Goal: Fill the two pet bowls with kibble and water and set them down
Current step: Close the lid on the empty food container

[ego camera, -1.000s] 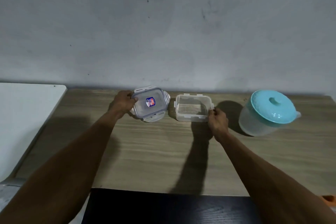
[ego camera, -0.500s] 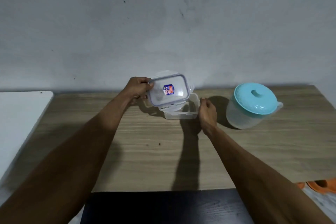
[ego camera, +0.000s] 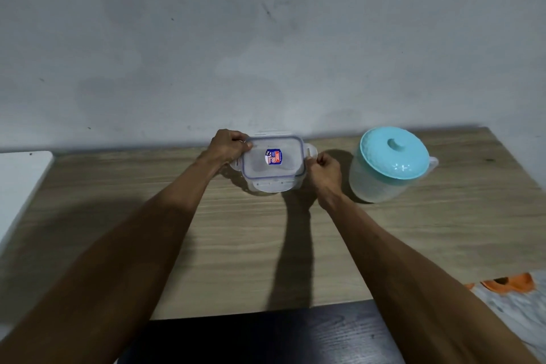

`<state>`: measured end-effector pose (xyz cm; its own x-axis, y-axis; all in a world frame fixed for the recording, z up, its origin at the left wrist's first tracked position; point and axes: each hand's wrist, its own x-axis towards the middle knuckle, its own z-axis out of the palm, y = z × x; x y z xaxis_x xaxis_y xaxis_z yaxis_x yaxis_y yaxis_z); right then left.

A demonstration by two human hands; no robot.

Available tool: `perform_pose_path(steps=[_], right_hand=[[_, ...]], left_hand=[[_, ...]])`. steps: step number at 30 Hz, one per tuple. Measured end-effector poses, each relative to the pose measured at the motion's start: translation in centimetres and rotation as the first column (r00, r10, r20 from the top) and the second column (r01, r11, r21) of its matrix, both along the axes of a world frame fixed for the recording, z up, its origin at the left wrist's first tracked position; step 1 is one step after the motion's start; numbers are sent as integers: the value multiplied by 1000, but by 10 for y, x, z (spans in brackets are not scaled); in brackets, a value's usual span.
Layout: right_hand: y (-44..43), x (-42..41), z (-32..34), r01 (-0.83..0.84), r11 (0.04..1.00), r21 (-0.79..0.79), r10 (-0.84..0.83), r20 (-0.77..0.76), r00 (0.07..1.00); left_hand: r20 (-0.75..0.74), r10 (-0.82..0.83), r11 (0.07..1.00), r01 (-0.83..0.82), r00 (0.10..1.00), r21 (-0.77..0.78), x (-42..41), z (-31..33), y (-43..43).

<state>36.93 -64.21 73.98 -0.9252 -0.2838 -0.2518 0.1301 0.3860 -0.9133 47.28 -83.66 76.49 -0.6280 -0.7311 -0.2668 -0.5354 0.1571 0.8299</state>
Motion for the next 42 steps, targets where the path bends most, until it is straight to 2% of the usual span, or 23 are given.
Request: perform_pose_path(steps=[6, 10, 14, 17, 20, 23, 25, 28, 31, 36, 42], right_hand=[[0, 1, -5, -10, 1000, 3, 11, -31, 999], [1, 2, -4, -41, 995, 89, 46, -50, 998], [-1, 3, 6, -105, 964, 245, 159, -211, 964], [-7, 3, 13, -215, 927, 308, 318, -340, 885], [-12, 0, 19, -411, 785, 462, 576, -303, 759], [-19, -7, 24, -577, 501, 644, 826, -159, 540], [-23, -10, 24, -597, 343, 725, 904, -81, 421], [-30, -12, 24, -552, 245, 797, 939, -54, 339], [-37, -9, 23, -505, 204, 839, 956, -60, 286], [-42, -8, 23, -431, 175, 885, 966, -70, 249], [-40, -8, 19, -364, 229, 903, 963, -155, 222]], left_hand=[[-4, 34, 995, -34, 999, -97, -2, -11, 5], [-14, 16, 998, -17, 1000, -66, 3, -21, 9], [3, -36, 997, 36, 999, -61, 12, -30, 6], [17, -44, 995, 45, 999, -92, 17, -31, 7], [19, -50, 992, 52, 999, -115, 19, -31, 10], [29, -65, 989, 68, 997, -130, 18, -33, 11], [49, -81, 985, 88, 995, -149, 19, -35, 9], [36, -91, 986, 96, 995, -140, 21, -38, 9], [48, -76, 994, 79, 996, -73, 23, -42, 10], [-14, 14, 989, -12, 1000, 144, 24, -51, 15], [21, 4, 993, -6, 1000, 119, 24, -70, 2]])
